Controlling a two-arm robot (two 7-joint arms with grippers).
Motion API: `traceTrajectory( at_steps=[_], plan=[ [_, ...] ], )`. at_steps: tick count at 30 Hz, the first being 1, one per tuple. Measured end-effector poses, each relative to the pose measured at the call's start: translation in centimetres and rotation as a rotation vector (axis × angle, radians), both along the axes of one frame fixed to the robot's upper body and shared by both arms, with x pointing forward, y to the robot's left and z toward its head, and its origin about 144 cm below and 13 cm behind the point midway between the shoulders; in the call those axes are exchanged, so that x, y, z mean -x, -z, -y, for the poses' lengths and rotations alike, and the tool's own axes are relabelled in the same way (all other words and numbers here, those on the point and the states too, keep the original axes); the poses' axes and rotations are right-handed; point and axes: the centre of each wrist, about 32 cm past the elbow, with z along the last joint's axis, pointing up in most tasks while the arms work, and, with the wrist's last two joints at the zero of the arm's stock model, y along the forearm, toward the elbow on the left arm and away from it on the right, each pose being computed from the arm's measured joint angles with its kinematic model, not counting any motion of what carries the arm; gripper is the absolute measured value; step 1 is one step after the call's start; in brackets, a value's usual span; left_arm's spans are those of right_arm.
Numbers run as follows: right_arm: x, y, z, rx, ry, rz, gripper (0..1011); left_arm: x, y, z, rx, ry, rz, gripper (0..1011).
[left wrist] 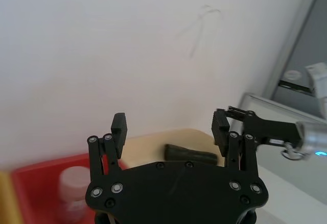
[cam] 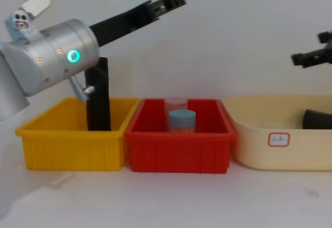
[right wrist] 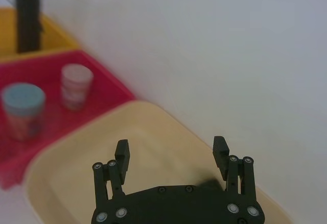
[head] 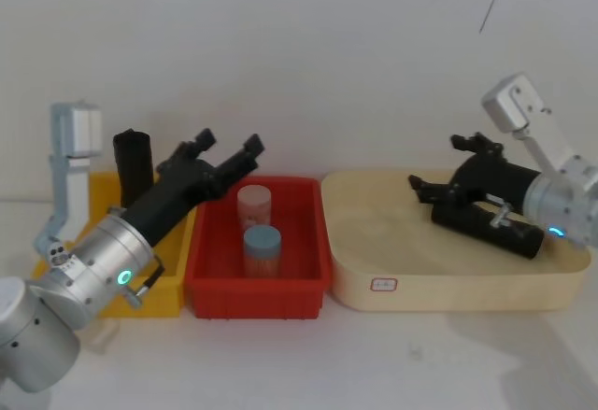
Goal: Pick up the garbage bag with the one hand and transfer it to the other hand.
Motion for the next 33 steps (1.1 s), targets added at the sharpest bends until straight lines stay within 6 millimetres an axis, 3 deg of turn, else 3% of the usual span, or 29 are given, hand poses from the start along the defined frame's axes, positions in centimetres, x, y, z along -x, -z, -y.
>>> traceTrajectory(
  at_steps=[13,18,25,33],
  plan=[
    [-2.2,1.4,-3.8,-0.102,-0.177,-0.028,1001,1.3,0.3,-3.7,-0.014,-0.197,0.005,1001],
    [-3.4,2.3,-6.2,-0.139,-0.271,-0.058,1001,1.8,0.5,-5.4,-0.021,-0.284,0.004,1001],
    [-4.1,3.4,-8.6,-0.169,-0.349,-0.093,1001,2.5,0.9,-8.0,-0.030,-0.398,0.003,1002],
    [-4.5,4.3,-10.3,-0.192,-0.393,-0.119,1001,2.9,1.1,-9.4,-0.035,-0.459,0.005,1001]
  ],
)
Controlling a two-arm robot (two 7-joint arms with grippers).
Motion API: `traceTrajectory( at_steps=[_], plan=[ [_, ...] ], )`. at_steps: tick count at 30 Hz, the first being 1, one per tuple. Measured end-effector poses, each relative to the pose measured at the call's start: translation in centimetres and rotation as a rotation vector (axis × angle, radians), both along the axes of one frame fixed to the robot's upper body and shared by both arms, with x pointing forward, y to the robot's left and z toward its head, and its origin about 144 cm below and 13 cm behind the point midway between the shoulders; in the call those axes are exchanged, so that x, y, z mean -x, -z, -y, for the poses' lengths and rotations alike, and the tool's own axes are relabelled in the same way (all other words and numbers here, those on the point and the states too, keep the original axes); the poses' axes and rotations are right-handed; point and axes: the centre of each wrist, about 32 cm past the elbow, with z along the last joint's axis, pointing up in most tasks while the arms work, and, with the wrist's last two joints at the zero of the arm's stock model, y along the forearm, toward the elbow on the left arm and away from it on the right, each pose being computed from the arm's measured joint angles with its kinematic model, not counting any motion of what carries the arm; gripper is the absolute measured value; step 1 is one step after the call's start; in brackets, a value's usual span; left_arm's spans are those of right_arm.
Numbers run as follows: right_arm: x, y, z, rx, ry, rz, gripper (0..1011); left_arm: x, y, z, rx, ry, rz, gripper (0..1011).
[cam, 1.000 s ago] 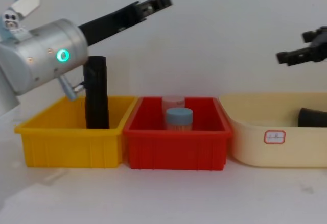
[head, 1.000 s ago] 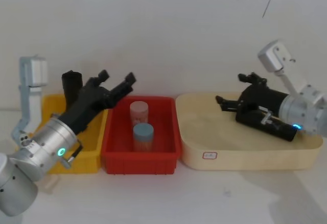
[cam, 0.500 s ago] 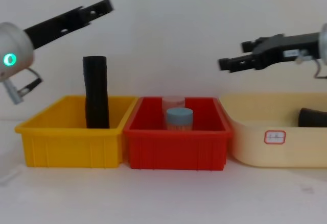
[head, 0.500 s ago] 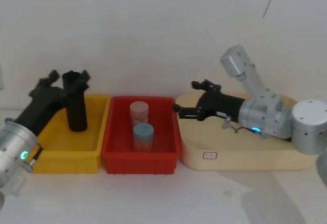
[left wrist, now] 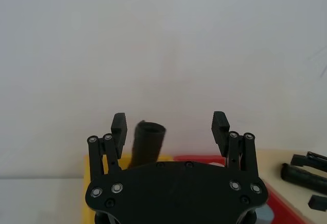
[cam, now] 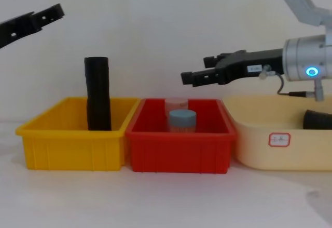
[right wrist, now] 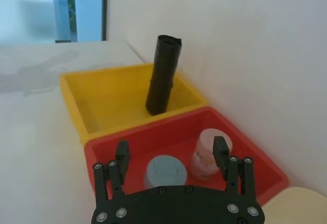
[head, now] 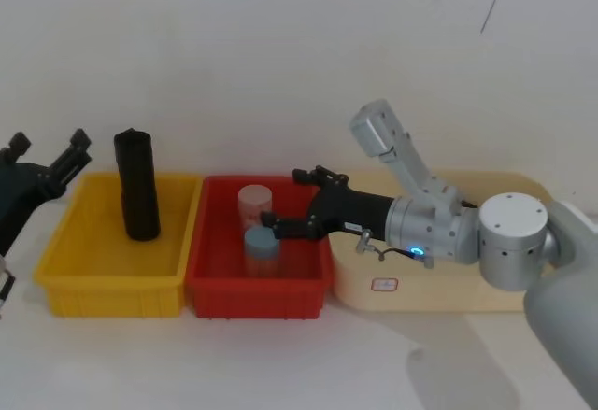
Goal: Pick up the garbage bag with the one hand and transfer it to the other hand.
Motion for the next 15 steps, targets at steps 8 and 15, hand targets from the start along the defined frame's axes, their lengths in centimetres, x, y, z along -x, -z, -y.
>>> traceTrajectory(
  at_steps=[8,15],
  plan=[
    [-0.3,0.7,-0.9,-0.024,-0.007,-0.022,1001,0.3,0.1,-0.9,-0.004,-0.040,0.002,1001],
    [-0.8,1.1,-1.2,-0.042,0.005,-0.043,1001,0.4,0.2,-1.4,-0.006,-0.058,0.003,1001]
  ],
)
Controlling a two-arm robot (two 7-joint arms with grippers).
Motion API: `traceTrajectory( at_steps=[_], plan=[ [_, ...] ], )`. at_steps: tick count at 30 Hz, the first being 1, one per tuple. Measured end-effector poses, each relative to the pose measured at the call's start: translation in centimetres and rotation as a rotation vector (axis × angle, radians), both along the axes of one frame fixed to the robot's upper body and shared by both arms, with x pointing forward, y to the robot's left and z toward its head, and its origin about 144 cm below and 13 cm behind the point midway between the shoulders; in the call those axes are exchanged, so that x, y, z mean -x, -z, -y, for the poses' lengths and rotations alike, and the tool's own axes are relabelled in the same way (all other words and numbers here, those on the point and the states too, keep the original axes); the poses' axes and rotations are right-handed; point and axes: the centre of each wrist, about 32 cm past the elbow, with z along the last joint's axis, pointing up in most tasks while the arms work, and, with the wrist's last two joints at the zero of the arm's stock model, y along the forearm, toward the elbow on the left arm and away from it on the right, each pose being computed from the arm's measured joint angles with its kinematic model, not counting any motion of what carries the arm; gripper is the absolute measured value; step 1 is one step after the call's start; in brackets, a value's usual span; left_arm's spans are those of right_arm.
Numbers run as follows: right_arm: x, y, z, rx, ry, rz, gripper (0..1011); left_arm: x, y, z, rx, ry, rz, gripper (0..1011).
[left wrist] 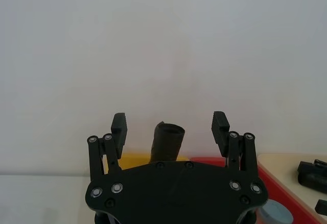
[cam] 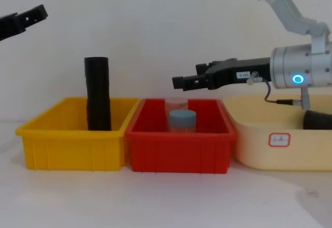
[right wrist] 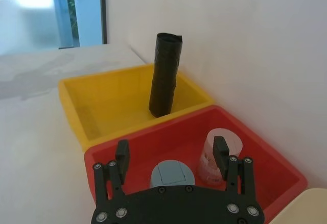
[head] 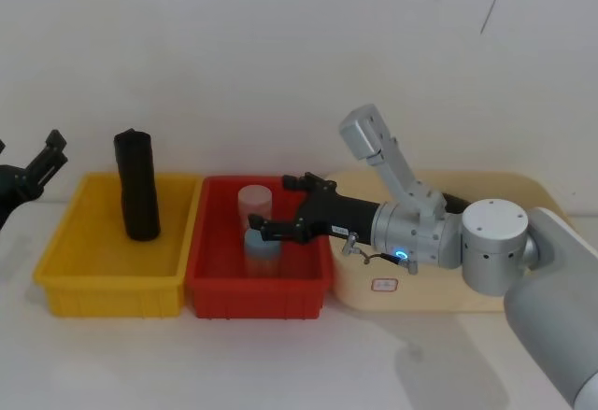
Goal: Pick up the garbage bag with the one hand and transfer it to the other hand.
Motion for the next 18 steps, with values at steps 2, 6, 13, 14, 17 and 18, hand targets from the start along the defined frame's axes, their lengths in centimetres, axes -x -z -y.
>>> traceTrajectory(
  at_steps=[2,6,13,14,17,18],
  plan=[
    [-0.2,0.2,-0.1,-0.005,0.004,-0.012,1001,0.0,0.0,-0.1,0.000,-0.004,0.000,1001],
    [-0.7,0.6,-0.2,-0.011,0.005,-0.032,1002,0.1,0.0,-0.2,-0.001,-0.009,0.000,1001],
    [-1.6,1.5,-0.4,-0.007,-0.005,-0.073,1002,0.1,0.1,-0.4,-0.002,-0.015,0.000,1001],
    [-1.7,1.5,-0.5,-0.005,-0.005,-0.075,1001,0.1,0.1,-0.4,-0.002,-0.016,0.000,1001],
    [-2.0,1.8,-0.5,0.007,-0.007,-0.082,1001,0.1,0.0,-0.4,-0.002,-0.018,0.000,1001],
    [-2.2,1.9,-0.5,0.015,-0.007,-0.083,1001,0.1,0.0,-0.4,-0.002,-0.018,0.000,1001]
  ],
)
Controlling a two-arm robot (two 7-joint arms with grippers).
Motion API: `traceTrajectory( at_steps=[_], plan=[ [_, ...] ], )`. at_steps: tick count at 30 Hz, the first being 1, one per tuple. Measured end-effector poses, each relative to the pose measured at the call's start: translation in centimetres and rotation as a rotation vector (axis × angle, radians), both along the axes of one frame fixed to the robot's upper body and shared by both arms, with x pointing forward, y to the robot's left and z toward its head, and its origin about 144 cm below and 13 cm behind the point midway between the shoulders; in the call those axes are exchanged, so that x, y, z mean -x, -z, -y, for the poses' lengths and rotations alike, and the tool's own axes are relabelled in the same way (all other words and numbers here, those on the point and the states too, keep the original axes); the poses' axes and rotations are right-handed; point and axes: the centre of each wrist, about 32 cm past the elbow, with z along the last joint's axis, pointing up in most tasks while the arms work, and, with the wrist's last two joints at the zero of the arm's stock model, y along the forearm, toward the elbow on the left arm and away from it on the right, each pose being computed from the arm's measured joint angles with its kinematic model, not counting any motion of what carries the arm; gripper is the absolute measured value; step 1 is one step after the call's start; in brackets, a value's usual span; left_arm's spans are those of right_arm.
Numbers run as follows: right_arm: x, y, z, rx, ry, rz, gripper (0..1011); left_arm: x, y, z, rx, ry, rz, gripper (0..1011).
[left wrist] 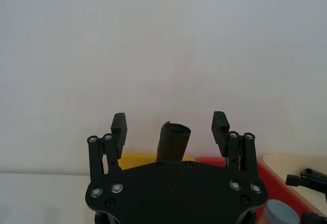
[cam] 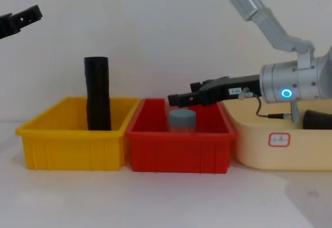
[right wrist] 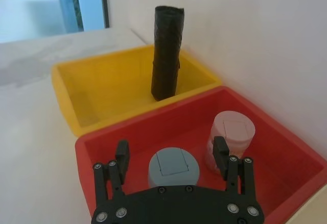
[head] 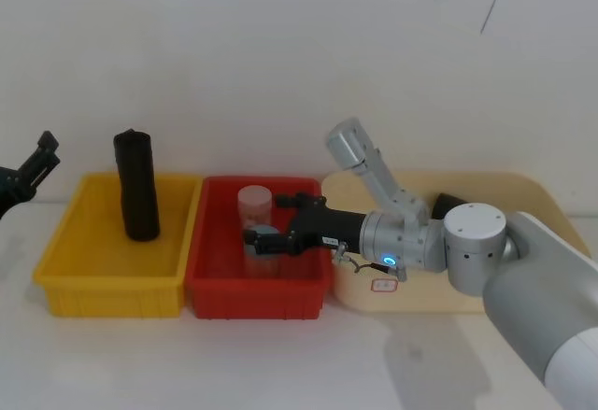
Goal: Pick up the garbage bag with the one hand and transfer it to the other hand.
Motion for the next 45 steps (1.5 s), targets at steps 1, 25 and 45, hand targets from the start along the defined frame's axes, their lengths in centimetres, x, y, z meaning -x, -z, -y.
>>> traceTrajectory(
  at_steps=[1,25,45],
  plan=[
    [-0.1,0.0,0.0,0.004,-0.001,0.001,1001,0.0,0.0,0.0,0.000,0.000,0.000,1001],
    [-1.2,0.9,-0.1,0.093,0.003,0.032,1001,0.0,0.0,-0.1,-0.001,-0.005,-0.001,1002],
    [-1.0,0.9,-0.2,0.143,0.003,0.031,1001,0.0,0.0,-0.1,-0.001,-0.005,-0.001,1001]
  ],
)
